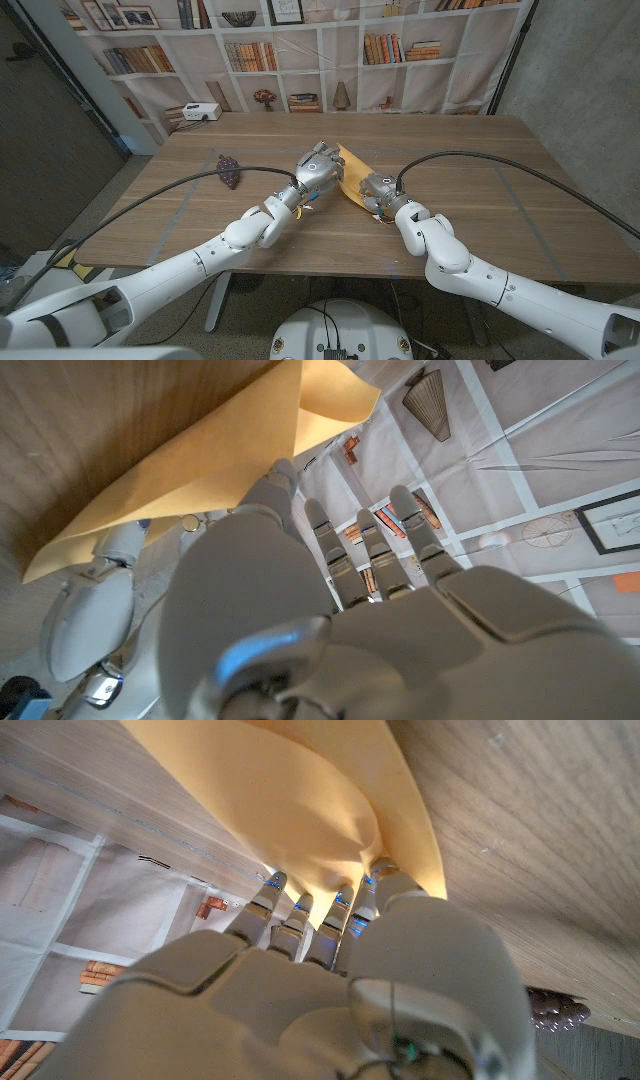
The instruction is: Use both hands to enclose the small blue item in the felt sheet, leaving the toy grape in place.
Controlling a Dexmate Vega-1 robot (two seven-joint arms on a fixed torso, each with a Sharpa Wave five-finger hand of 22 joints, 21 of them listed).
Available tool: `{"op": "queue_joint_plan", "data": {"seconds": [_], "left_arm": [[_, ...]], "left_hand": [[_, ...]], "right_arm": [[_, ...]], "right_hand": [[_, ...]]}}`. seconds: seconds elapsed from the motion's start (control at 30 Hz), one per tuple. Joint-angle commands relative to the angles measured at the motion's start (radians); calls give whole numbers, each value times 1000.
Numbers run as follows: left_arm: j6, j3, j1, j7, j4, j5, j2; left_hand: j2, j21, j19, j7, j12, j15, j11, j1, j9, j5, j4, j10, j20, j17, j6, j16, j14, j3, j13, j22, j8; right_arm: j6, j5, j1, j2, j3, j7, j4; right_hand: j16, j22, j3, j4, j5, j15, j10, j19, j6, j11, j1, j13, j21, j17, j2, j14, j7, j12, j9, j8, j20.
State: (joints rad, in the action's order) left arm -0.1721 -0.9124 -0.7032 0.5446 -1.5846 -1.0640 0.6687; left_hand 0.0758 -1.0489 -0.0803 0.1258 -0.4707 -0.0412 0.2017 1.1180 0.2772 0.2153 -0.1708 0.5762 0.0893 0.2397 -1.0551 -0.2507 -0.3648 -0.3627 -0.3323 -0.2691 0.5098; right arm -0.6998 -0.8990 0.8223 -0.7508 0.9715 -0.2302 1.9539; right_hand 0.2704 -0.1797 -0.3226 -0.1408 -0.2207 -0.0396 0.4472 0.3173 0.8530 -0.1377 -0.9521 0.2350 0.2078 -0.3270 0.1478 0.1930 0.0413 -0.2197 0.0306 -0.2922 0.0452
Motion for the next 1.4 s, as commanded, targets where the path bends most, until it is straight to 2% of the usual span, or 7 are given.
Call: {"op": "queue_joint_plan", "data": {"seconds": [0.03, 0.53, 0.67, 0.83, 1.03, 1.33, 1.4], "left_arm": [[-16, -26, 34, 96, 84, 47, -41], [112, -21, 66, -157, 22, 231, 10], [68, 1, 78, -396, -76, 303, 38], [63, 7, 134, -676, -163, 349, 79], [58, -28, 247, -1031, -186, 363, 74], [52, -56, 295, -1162, -197, 297, 63], [57, -58, 296, -1166, -204, 280, 65]], "left_hand": [[-2, -12, 1, -92, -10, -117, -2, 17, 9, 4, -1, 0, 5, 6, -79, 1, -13, -15, -6, -3, 7], [-10, -38, 5, -98, -23, -115, -3, 24, 34, -2, 2, 2, -9, 13, -82, 15, 2, -31, -18, 0, 26], [-16, -52, 45, -89, -8, -79, -20, -9, 47, -15, 22, -60, 24, 26, -70, 32, 47, -32, -26, 5, 32], [-92, -51, 251, -132, 70, 40, -99, -225, -44, -10, 74, -274, 116, 28, 184, 64, 235, 33, -15, 3, -137], [-93, -16, 464, -145, 157, 140, -211, -348, -63, -16, 86, -506, 122, 22, 396, 68, 470, 45, -7, 3, -260], [-157, -9, 484, -15, 181, 145, -204, -414, -56, -9, 80, -558, 122, 11, 420, 53, 507, 89, 2, 15, -265], [-165, -9, 483, -12, 184, 146, -204, -413, -56, -7, 76, -562, 122, 9, 420, 53, 511, 93, 3, 17, -264]], "right_arm": [[7, 36, 5, -12, -15, -5, 12], [-13, 68, 18, -25, -31, 7, 28], [-12, 70, 11, -22, -28, 11, 20], [-7, 70, 0, -19, -21, 10, 10], [-1, 74, -9, -15, -18, 14, 0], [-6, 71, -14, -13, -12, 15, -5], [-9, 66, -14, -12, -10, 18, -6]], "right_hand": [[7, -3, 5, -1, -1, -87, 5, 5, 261, -4, -8, 6, 3, -6, -2, 5, 26, -3, 196, -24, 4], [10, -3, 14, 2, -1, -86, -4, 6, 256, 6, -9, 8, 4, -8, 2, -1, 26, 0, 195, -21, -3], [11, -3, 16, 3, -1, -85, -3, 6, 258, 6, -9, 8, 4, -9, 3, -1, 25, -1, 195, -21, -2], [12, -3, 18, 4, -1, -86, -4, 4, 259, 4, -11, 7, 3, -8, 4, -1, 25, 0, 194, -21, -3], [13, -3, 21, 4, 0, -88, -6, 3, 254, 0, -13, 7, 3, -8, 6, -2, 24, 1, 194, -18, -4], [13, -3, 25, 5, 1, -91, -10, 2, 248, -4, -16, 6, 3, -7, 9, -4, 25, 4, 193, -14, -4], [14, -3, 26, 5, 2, -91, -9, 2, 247, -4, -16, 6, 3, -7, 10, -5, 25, 3, 193, -13, -5]]}}
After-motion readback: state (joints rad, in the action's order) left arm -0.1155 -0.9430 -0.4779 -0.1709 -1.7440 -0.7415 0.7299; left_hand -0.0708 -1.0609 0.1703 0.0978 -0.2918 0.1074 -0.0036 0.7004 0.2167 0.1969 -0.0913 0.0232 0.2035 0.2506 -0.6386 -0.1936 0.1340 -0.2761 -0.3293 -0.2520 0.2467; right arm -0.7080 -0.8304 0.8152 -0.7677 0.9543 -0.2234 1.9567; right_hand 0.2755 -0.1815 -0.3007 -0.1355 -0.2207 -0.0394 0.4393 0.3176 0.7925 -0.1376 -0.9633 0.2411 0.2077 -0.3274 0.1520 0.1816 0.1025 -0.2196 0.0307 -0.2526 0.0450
